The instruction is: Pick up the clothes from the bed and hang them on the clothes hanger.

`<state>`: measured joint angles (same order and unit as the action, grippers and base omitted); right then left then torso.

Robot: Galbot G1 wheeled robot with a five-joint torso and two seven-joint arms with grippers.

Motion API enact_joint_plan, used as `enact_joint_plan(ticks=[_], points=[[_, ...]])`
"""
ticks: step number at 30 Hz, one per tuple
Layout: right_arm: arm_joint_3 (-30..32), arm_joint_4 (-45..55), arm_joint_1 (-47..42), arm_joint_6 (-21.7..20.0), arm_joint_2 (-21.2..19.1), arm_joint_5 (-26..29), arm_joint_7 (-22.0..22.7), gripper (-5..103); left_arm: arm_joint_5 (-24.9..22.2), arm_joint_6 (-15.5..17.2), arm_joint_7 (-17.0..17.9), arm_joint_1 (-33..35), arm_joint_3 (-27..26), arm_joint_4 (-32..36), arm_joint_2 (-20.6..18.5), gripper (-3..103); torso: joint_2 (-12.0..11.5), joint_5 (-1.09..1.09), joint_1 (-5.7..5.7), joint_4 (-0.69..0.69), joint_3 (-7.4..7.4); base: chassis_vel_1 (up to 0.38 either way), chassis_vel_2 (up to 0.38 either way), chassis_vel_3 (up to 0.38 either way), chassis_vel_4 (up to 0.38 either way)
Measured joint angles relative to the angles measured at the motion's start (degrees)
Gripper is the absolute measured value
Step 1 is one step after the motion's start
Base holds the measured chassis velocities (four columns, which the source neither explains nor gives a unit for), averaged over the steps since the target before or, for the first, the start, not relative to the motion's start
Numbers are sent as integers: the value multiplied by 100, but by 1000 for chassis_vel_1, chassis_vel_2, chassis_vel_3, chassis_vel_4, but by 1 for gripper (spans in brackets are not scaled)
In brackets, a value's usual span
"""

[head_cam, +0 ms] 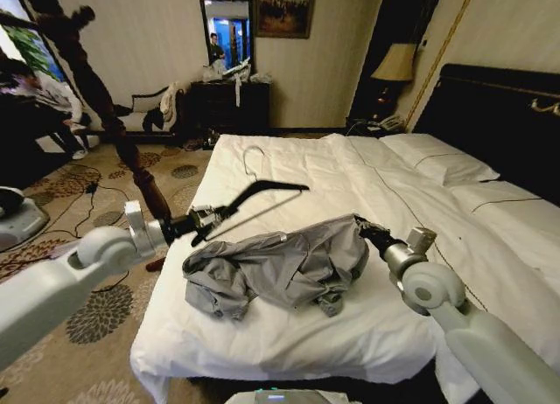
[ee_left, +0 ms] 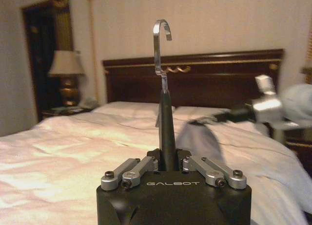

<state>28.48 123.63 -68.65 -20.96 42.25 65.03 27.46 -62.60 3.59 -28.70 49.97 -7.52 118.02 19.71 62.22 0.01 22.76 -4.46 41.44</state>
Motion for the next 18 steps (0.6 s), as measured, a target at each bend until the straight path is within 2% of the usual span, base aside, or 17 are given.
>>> enact_joint_plan(ticks=[8, 15, 18], points=[[-258, -302, 318, 2, 45, -74, -3, 0, 224, -40, 122, 773, -101, 576, -100, 16, 0, 1, 0, 1, 0, 0, 0, 0, 0], [-264, -183, 325, 7, 2, -36, -7, 0, 424, -29, 211, 939, 136, 462, 13, 16, 0, 0, 1, 1, 0, 0, 0, 0, 0], [-250, 71, 259, 6, -58, 32, 3, 0, 505, 38, 322, 890, 363, 289, 241, 16, 0, -1, 0, 0, 0, 0, 0, 0, 0]])
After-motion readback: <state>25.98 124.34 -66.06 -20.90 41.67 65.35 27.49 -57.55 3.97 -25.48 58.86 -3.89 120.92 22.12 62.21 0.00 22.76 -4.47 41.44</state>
